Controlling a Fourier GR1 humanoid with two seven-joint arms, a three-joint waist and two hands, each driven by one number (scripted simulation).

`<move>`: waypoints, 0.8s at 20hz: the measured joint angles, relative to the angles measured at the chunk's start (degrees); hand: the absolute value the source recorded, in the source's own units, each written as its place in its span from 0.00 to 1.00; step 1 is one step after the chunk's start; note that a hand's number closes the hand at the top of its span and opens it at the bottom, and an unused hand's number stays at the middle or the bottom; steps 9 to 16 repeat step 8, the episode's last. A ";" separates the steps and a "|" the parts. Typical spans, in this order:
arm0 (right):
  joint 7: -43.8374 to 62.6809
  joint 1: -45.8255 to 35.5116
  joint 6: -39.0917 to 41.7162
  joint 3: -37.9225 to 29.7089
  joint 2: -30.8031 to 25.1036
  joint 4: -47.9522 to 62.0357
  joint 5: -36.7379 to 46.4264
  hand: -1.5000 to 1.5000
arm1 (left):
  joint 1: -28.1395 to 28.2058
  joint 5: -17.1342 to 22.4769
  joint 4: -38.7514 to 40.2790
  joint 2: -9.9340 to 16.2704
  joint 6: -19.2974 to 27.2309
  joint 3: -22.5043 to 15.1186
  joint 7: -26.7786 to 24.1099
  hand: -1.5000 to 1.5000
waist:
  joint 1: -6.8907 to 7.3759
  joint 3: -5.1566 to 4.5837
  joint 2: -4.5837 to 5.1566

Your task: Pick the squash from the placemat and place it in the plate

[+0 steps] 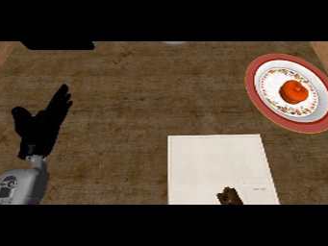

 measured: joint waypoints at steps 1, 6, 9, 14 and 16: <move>-0.35 0.55 0.50 -0.02 -0.80 0.44 -0.20 0.00 | 0.22 -0.03 -0.09 -0.03 0.03 0.16 -0.23 0.50 | 0.00 0.01 0.00; -2.81 1.63 1.12 0.68 -3.56 4.18 -0.06 0.00 | 1.07 -0.02 -0.28 0.06 -0.70 0.66 -1.01 0.50 | 0.09 0.00 0.02; -4.09 1.58 1.04 1.15 -4.23 6.29 0.34 0.00 | 1.18 -0.09 -1.79 -0.09 -0.47 0.51 0.43 0.50 | 0.19 0.01 0.03; -4.09 1.58 1.04 1.15 -4.23 6.29 0.34 0.00 | 1.18 -0.09 -1.79 -0.09 -0.47 0.51 0.43 0.50 | 0.19 0.01 0.03; -4.09 1.58 1.04 1.15 -4.23 6.29 0.34 0.00 | 1.18 -0.09 -1.79 -0.09 -0.47 0.51 0.43 0.50 | 0.19 0.01 0.03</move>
